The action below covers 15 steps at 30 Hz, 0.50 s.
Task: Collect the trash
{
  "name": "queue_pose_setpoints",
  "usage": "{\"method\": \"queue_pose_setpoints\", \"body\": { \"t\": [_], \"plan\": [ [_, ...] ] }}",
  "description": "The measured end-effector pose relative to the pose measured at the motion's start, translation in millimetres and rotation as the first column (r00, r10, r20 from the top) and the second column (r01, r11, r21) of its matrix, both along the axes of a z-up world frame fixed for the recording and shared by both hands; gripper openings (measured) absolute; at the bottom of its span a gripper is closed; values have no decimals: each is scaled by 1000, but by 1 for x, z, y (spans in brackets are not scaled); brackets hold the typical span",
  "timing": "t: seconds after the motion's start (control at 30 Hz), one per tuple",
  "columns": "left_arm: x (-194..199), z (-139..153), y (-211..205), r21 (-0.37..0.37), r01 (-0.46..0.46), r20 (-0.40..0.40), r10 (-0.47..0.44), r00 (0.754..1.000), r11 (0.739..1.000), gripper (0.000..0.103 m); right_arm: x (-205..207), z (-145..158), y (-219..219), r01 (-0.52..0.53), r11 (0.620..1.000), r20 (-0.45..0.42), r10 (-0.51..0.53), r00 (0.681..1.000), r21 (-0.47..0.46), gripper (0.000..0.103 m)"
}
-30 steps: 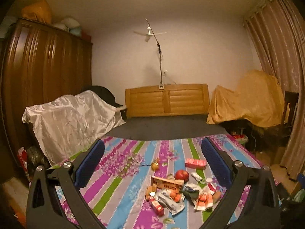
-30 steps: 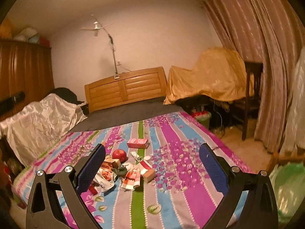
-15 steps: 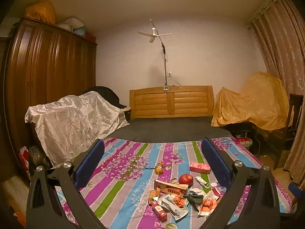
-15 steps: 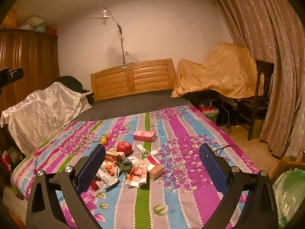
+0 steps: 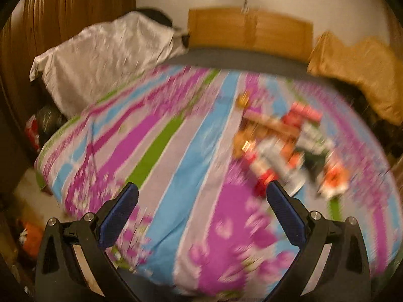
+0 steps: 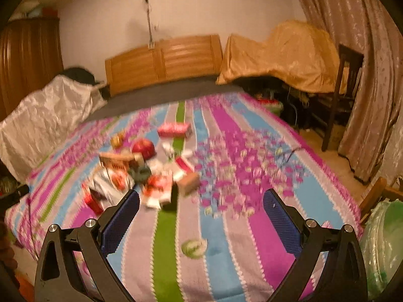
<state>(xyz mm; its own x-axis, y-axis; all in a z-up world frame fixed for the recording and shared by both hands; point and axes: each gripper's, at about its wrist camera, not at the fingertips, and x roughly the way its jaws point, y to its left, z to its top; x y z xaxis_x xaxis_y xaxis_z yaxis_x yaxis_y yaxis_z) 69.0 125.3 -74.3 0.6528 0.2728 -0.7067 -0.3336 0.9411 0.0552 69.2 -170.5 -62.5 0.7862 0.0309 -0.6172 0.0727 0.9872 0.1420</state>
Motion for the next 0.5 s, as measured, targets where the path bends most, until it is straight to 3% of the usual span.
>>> {"method": "queue_pose_setpoints", "body": {
  "t": [0.17, 0.37, 0.5],
  "plan": [
    [4, -42, -4, 7, 13, -128, -12, 992, 1000, 98, 19, -32, 24, -63, 998, -74, 63, 995, 3, 98],
    [25, -46, -12, -16, 33, -120, -34, 992, 999, 98, 42, -33, 58, -159, 982, -56, 154, 986, -103, 98],
    [41, -44, -14, -21, 47, -98, -49, 994, 999, 98, 57, -28, 68, -220, 972, -29, 218, 975, -82, 98]
  ]
}}
